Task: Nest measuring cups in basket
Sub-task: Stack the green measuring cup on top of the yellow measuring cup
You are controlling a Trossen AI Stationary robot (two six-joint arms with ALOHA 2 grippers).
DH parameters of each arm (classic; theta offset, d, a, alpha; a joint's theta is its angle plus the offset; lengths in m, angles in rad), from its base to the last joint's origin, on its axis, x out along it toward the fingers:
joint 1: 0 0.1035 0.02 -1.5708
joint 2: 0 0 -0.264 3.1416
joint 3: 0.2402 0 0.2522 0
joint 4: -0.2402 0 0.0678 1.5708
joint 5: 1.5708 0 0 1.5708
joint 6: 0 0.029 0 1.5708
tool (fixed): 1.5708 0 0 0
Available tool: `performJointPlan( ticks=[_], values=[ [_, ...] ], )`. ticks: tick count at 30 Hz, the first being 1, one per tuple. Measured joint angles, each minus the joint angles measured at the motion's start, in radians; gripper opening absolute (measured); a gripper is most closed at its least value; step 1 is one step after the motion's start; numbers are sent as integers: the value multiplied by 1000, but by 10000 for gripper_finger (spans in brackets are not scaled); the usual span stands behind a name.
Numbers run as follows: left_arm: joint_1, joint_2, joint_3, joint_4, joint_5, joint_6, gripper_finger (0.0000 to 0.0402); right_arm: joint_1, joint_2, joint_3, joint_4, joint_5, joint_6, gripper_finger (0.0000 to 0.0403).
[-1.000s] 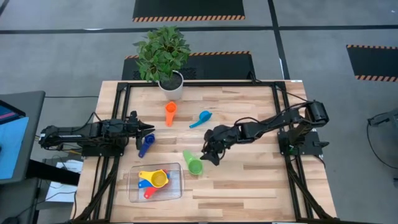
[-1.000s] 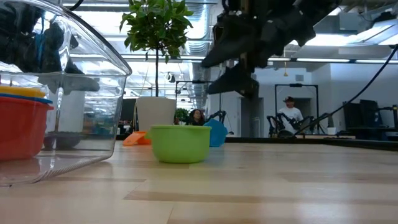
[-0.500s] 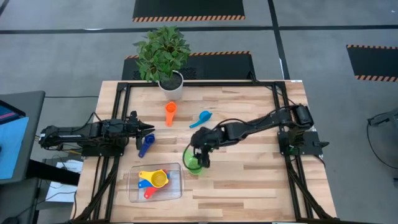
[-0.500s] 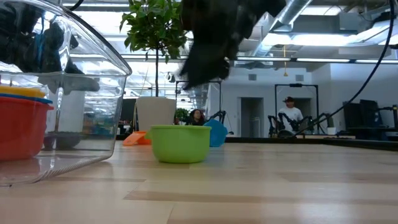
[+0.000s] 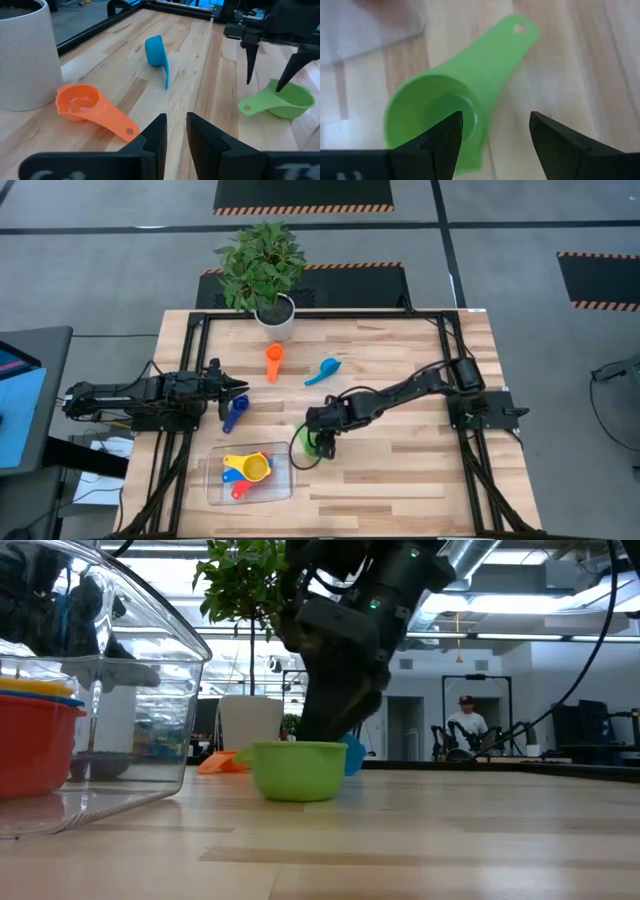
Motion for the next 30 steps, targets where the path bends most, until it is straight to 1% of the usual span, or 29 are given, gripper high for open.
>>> performJointPlan(
  ticks=[9,14,16,18,21,23,25,27,28,29,30],
  values=[
    [0,0,0,0,0,-3,62,19,2,0,-33,0,1,252],
    [0,0,0,1,0,-4,62,20,41,-3,-10,0,3,236],
    [0,0,0,1,1,-4,62,19,56,2,35,1,0,227],
    [0,1,0,2,1,-4,62,13,58,0,10,2,0,214],
    [0,-1,0,2,1,-5,62,9,57,-1,40,1,1,182],
    [0,4,0,2,1,-5,62,4,42,0,33,1,1,148],
    [0,4,0,2,1,-5,62,-1,38,0,40,0,-7,102],
    [0,4,0,2,1,-5,62,-4,38,0,34,2,-29,47],
    [0,4,0,2,1,-5,62,-8,38,7,28,1,-46,28],
    [0,4,0,2,1,-5,62,-8,38,20,19,3,-63,20],
    [0,4,0,2,1,-5,62,-8,38,35,2,5,-72,21]
  ],
)
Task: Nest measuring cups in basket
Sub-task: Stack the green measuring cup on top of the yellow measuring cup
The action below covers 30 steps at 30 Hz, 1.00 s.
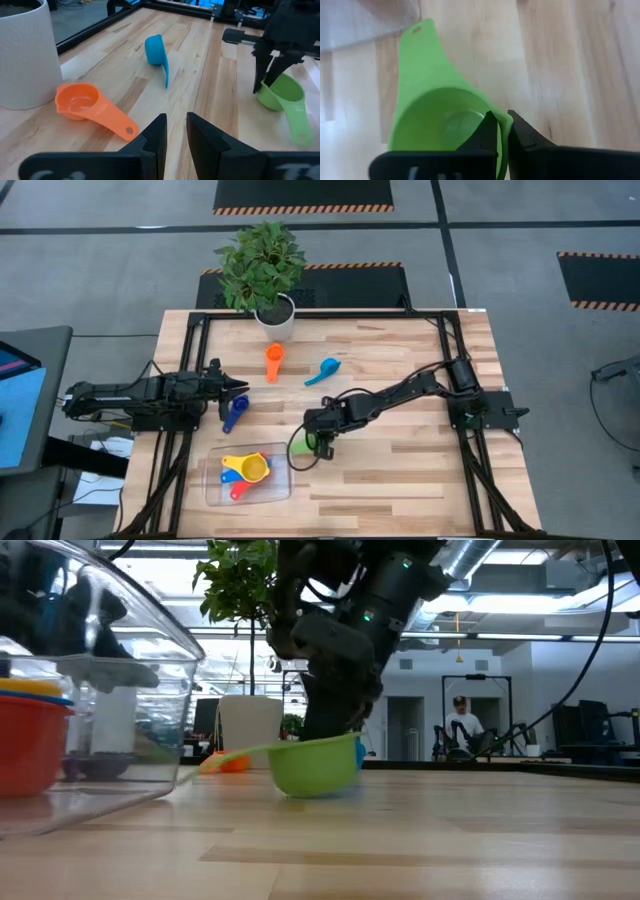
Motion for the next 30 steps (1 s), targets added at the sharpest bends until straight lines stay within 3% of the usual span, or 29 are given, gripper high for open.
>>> performJointPlan(
  ticks=[4,10,14,17,23,30],
  values=[
    [0,0,0,0,0,-2,62,-4,0,86,-131,73,-32,16],
    [0,0,0,0,0,-3,62,-4,1,304,-477,349,-60,14],
    [0,0,0,0,0,-3,62,-4,1,424,-518,463,-97,14],
    [0,0,0,0,0,-3,62,5,0,487,-458,435,-159,14],
    [0,0,0,0,0,14,62,34,7,490,-210,165,-175,12],
    [0,0,0,1,0,17,62,88,48,485,94,140,-138,12]
  ],
)
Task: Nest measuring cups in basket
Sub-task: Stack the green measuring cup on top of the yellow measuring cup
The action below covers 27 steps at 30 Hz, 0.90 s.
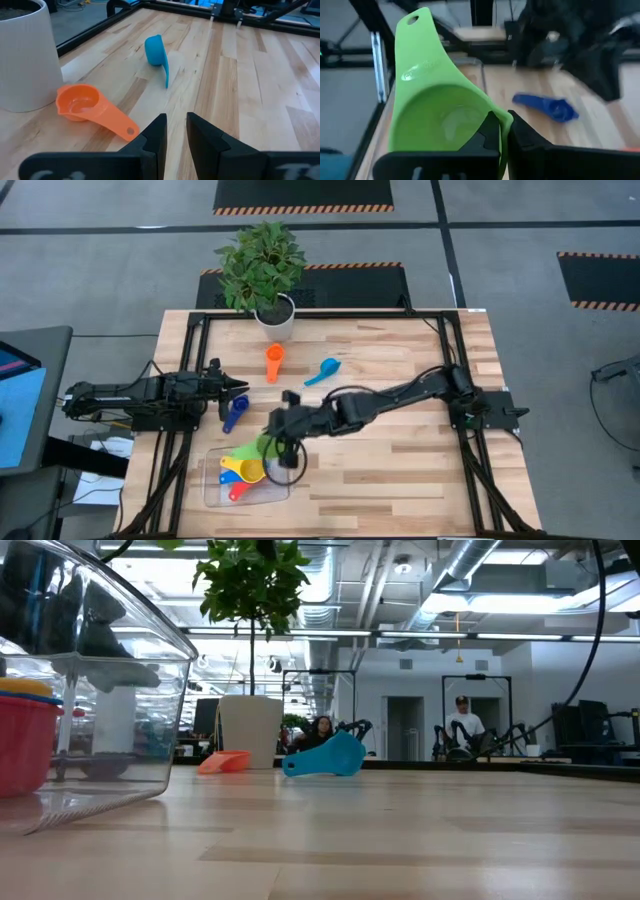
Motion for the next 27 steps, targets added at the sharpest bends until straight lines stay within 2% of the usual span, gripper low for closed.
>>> performJointPlan(
  ticks=[7,11,18,27],
  values=[
    [0,3,0,-1,0,0,62,27,109,6,288,48,51,11],
    [0,7,0,1,0,0,62,26,155,3,364,70,76,11],
    [0,6,0,2,0,0,62,28,210,3,359,66,140,11],
    [0,7,0,2,0,0,62,29,208,3,318,69,194,9]
  ],
)
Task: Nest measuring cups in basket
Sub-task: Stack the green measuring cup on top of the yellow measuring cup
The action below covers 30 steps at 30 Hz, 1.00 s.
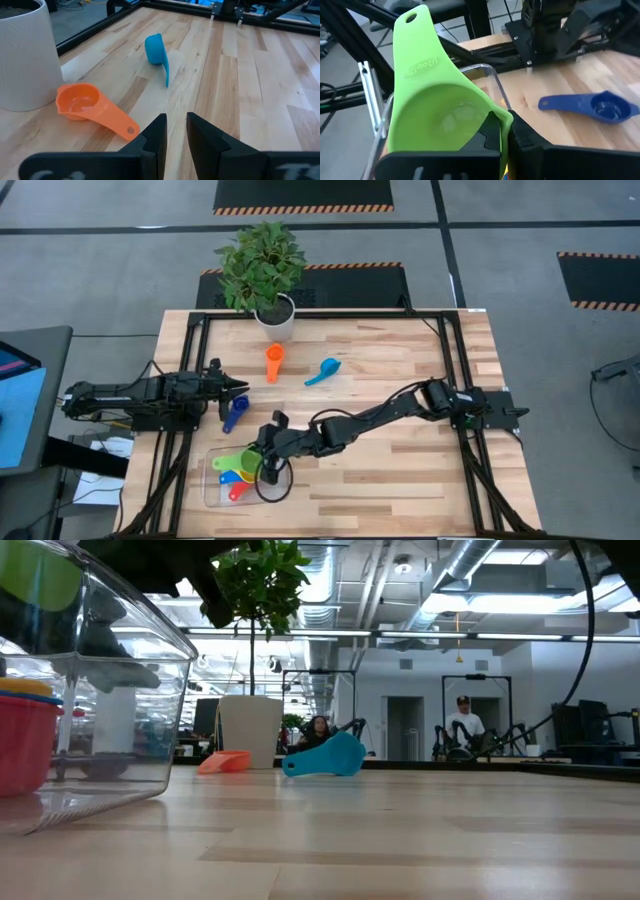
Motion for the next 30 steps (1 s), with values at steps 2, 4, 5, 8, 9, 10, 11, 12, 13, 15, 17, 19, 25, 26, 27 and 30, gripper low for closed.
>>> performJointPlan(
  ticks=[2,4,5,8,9,10,11,12,13,15,17,19,25,26,27,30],
  values=[
    [0,0,0,0,0,0,62,1,0,0,-24,5,30,9],
    [0,0,0,0,-1,0,62,3,0,0,-49,20,60,9],
    [0,0,0,0,-2,0,62,5,0,0,-56,24,74,10],
    [0,0,0,2,-10,0,62,11,0,0,-58,27,89,12],
    [0,0,0,2,-11,0,62,11,0,0,-57,27,90,11],
    [0,0,0,2,-11,0,62,10,0,0,-58,27,91,9],
    [0,0,0,2,-11,0,62,9,0,0,-58,27,91,8],
    [0,0,0,2,-11,0,62,9,8,0,-49,27,91,8],
    [0,0,0,2,-11,0,62,9,21,3,-22,27,92,8],
    [0,0,0,2,-11,0,62,8,36,-3,-6,15,95,8],
    [0,0,0,2,-12,0,62,2,66,1,53,-5,102,9],
    [0,0,0,2,-12,0,62,1,75,0,55,-8,108,11],
    [0,3,0,3,-13,0,62,0,82,11,57,-47,124,8],
    [0,3,0,3,-12,0,62,1,83,10,52,-53,124,8],
    [0,3,0,3,-12,0,62,1,85,10,48,-55,124,10],
    [0,3,0,3,-13,0,62,1,84,10,41,-57,127,18]
  ],
)
